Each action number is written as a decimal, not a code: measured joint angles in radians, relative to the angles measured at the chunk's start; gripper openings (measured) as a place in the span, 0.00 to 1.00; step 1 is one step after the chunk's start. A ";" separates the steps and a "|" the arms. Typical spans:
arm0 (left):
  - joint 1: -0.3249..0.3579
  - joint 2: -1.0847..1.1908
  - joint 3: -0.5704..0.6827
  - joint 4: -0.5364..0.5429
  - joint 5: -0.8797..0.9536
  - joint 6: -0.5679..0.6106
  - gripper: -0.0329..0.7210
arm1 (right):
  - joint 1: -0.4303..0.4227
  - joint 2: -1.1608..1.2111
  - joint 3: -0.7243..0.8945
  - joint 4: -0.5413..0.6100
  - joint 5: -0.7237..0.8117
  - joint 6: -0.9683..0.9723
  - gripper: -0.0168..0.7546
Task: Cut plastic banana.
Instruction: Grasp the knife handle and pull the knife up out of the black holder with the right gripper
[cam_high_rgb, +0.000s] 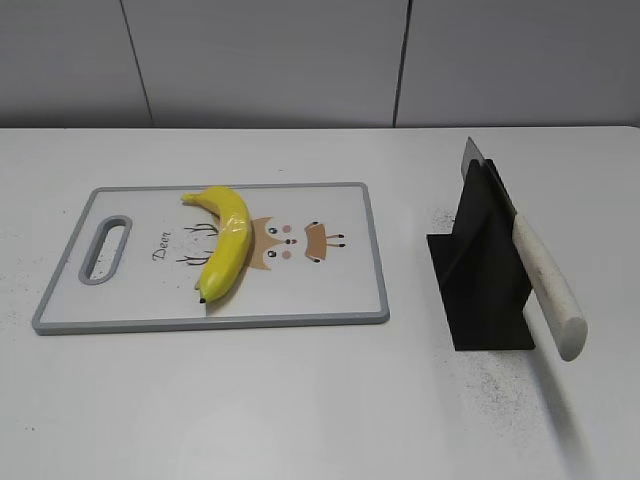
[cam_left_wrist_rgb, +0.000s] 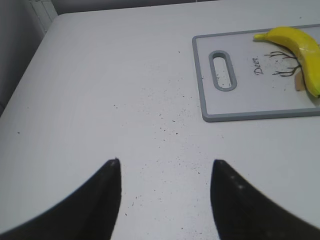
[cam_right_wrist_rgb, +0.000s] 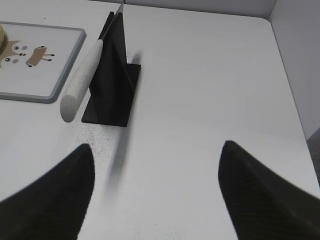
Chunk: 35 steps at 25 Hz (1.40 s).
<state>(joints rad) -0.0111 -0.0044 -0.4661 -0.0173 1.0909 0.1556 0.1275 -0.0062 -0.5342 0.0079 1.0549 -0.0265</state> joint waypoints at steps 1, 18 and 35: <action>0.000 0.000 0.000 0.000 0.000 -0.001 0.75 | 0.000 0.000 0.000 0.000 0.000 0.000 0.78; 0.000 0.000 0.000 0.000 0.000 -0.001 0.75 | 0.000 0.000 0.000 0.000 0.000 0.000 0.78; 0.000 0.000 0.000 0.000 0.000 -0.001 0.75 | 0.000 0.000 0.000 0.000 -0.062 0.000 0.78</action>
<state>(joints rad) -0.0111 -0.0044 -0.4661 -0.0173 1.0909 0.1545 0.1275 -0.0062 -0.5342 0.0079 0.9925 -0.0265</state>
